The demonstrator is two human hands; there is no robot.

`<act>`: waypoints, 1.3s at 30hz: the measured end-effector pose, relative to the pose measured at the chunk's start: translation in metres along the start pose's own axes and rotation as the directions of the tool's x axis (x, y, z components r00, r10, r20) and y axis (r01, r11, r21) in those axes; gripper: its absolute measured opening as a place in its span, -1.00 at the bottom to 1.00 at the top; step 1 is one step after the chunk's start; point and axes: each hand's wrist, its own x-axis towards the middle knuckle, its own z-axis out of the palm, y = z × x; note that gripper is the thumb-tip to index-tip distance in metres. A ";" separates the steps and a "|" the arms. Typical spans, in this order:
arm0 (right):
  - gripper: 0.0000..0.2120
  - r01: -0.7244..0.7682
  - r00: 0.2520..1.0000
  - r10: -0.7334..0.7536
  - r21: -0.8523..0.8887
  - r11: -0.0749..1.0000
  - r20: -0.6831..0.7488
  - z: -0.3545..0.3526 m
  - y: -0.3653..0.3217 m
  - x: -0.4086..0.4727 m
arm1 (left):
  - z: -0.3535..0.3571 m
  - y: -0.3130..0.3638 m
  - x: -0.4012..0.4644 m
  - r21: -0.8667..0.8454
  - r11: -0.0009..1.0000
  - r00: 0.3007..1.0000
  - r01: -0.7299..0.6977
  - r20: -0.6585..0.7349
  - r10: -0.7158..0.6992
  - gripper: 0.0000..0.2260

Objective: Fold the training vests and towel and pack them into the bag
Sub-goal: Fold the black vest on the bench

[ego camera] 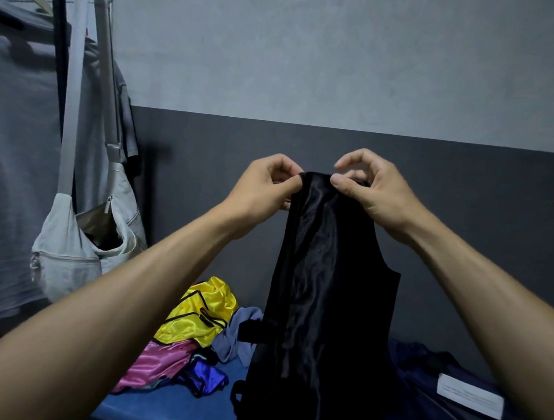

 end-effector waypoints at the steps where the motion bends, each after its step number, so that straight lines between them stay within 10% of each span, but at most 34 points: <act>1: -0.83 -0.033 0.998 0.033 -0.002 0.999 0.057 -0.002 -0.001 -0.002 | 0.001 -0.001 0.000 0.022 1.000 1.000 -0.005 0.000 0.005 -0.90; 11: -0.76 -0.032 0.959 0.127 -0.347 0.937 0.254 0.004 -0.008 0.001 | 0.004 -0.003 -0.003 0.213 0.972 0.992 -0.095 0.097 0.076 -0.95; 15: -0.87 0.047 0.976 0.030 -0.341 0.939 0.216 0.013 0.007 0.004 | -0.010 -0.023 -0.014 -0.062 0.992 0.972 0.107 0.215 -0.092 -0.82; 20: -0.91 0.031 0.984 0.029 -0.332 0.943 0.174 0.020 0.019 0.006 | -0.030 -0.084 -0.049 0.157 0.947 0.816 0.281 0.481 -0.322 -0.79; 28: -0.85 -0.163 0.977 0.206 -0.451 0.877 0.048 0.031 0.050 0.006 | -0.016 -0.138 -0.091 0.071 0.955 0.932 0.288 0.209 -0.296 -0.74; 32: -0.87 -0.218 0.975 0.215 -0.420 0.881 -0.055 0.036 0.067 0.003 | -0.005 -0.140 -0.106 -0.199 0.852 0.857 0.484 0.307 -0.415 -0.69; 39: -0.91 -0.152 0.988 0.149 -0.452 0.879 -0.043 0.043 0.069 0.004 | -0.005 -0.169 -0.128 -0.170 0.857 0.832 0.487 0.390 -0.395 -0.93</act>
